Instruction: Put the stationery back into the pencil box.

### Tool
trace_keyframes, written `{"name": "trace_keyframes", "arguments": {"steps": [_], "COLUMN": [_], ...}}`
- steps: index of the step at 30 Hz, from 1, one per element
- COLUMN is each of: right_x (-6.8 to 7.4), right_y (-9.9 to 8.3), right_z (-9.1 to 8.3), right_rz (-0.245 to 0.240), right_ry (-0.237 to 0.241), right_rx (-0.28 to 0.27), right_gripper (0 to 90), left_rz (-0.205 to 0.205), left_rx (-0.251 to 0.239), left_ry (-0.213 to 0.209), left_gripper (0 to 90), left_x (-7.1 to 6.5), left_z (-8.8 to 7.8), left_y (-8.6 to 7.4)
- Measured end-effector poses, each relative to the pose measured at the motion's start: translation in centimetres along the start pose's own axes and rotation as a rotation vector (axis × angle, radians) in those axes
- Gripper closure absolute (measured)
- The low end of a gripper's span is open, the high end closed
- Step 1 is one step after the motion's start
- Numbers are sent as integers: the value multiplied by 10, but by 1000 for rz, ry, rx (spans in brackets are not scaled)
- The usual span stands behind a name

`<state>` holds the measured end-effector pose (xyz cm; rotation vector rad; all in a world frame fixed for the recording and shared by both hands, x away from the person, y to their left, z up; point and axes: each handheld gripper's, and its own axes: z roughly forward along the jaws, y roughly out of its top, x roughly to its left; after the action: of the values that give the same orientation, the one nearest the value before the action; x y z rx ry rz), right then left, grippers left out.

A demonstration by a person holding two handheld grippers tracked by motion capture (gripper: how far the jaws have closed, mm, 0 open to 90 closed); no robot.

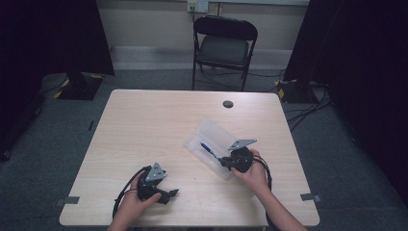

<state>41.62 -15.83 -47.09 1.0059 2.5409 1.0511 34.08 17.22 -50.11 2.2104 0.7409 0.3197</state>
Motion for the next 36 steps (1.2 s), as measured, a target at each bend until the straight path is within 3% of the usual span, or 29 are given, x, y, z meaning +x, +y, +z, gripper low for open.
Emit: {"name": "trace_keyframes", "arguments": {"steps": [36], "right_x": [1], "right_y": [-3], "right_z": [10], "right_rz": [-29], "right_ry": [-16], "right_rx": [23], "right_gripper": [806], "left_rz": [1], "left_rx": [2], "left_ry": [-1], "left_gripper": [141], "left_x": [0], "left_z": [0], "left_y": [0]}}
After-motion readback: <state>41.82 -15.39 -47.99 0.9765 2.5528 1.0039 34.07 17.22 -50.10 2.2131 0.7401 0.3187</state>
